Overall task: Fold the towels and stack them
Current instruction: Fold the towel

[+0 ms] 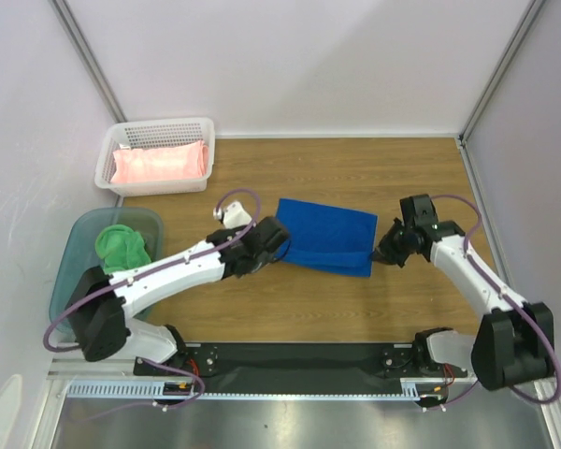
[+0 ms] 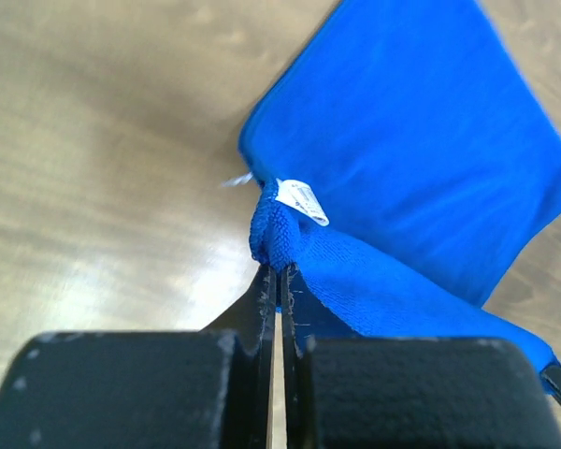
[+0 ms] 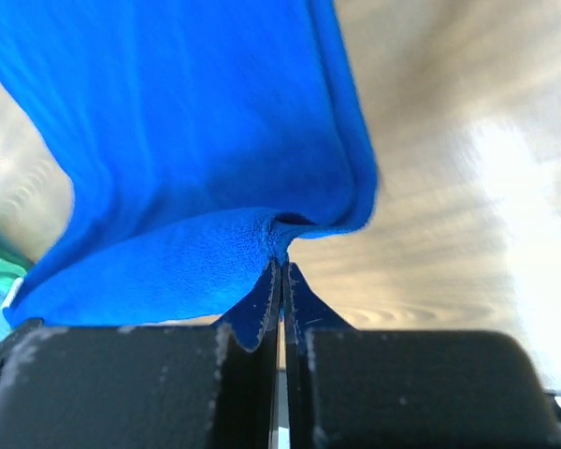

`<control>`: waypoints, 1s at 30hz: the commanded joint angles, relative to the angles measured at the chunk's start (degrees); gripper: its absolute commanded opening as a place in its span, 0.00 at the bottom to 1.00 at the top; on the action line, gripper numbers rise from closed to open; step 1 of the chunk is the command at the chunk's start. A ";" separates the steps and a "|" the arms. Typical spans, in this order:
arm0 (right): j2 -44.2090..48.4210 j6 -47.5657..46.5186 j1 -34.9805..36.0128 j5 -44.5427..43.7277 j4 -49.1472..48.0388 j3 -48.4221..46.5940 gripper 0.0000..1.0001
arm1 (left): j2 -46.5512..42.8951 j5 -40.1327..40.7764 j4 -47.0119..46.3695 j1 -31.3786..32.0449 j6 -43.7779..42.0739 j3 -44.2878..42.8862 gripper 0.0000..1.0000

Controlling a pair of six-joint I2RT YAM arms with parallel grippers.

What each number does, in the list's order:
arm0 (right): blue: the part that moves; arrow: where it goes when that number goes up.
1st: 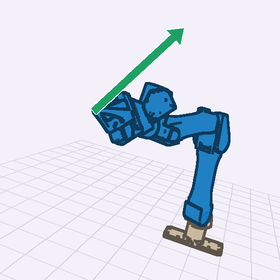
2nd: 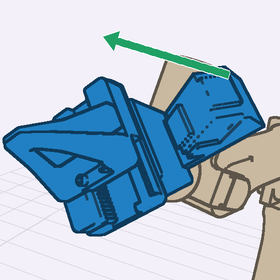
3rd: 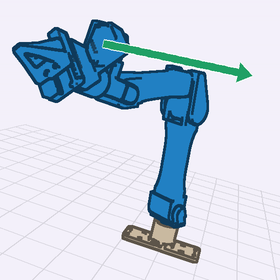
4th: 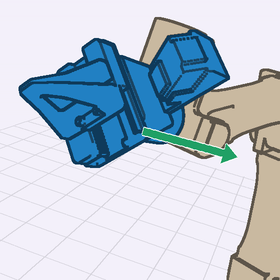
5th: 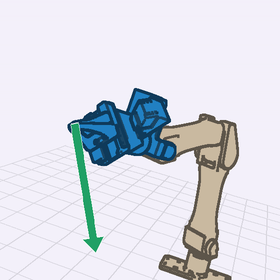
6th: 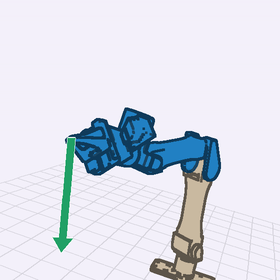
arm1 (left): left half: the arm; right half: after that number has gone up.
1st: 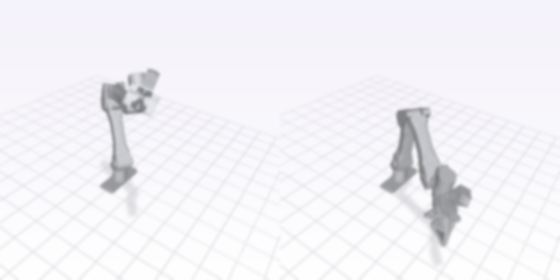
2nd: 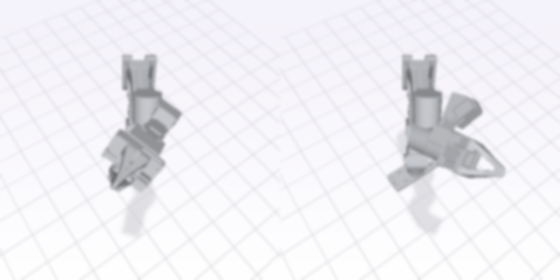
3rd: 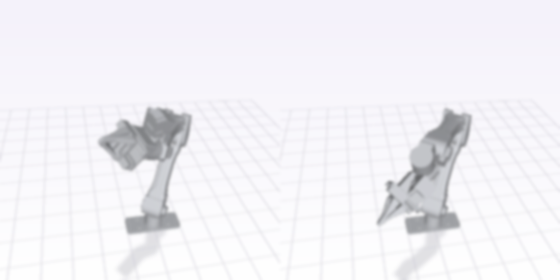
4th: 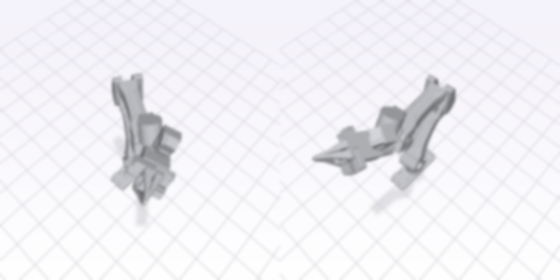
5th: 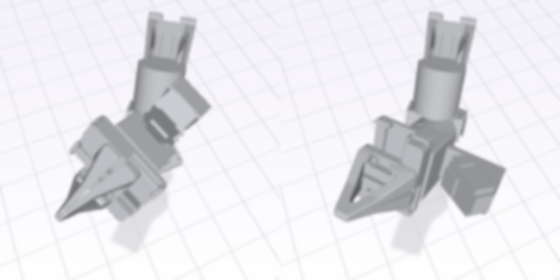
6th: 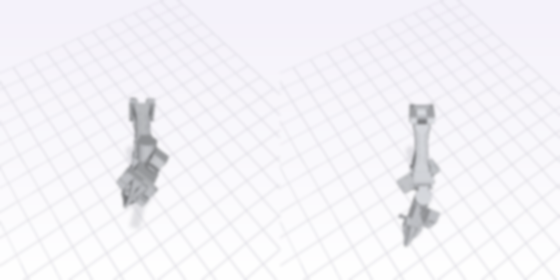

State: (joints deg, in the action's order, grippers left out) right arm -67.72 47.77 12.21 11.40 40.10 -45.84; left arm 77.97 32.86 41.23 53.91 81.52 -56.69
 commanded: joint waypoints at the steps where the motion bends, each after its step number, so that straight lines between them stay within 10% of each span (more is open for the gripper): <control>1: -5.55 -1.45 -1.22 1.69 -2.13 -5.30 0.00 | 3.31 0.98 -0.54 -2.49 -8.55 -7.19 0.00; 30: -32.47 -7.69 -11.77 5.83 -1.34 -21.56 0.00 | 36.19 -6.58 2.97 -16.03 -17.10 -36.56 0.00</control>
State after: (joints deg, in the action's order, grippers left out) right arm -98.24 41.67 0.60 16.60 39.18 -64.45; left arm 113.62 25.56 41.67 39.09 64.88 -90.54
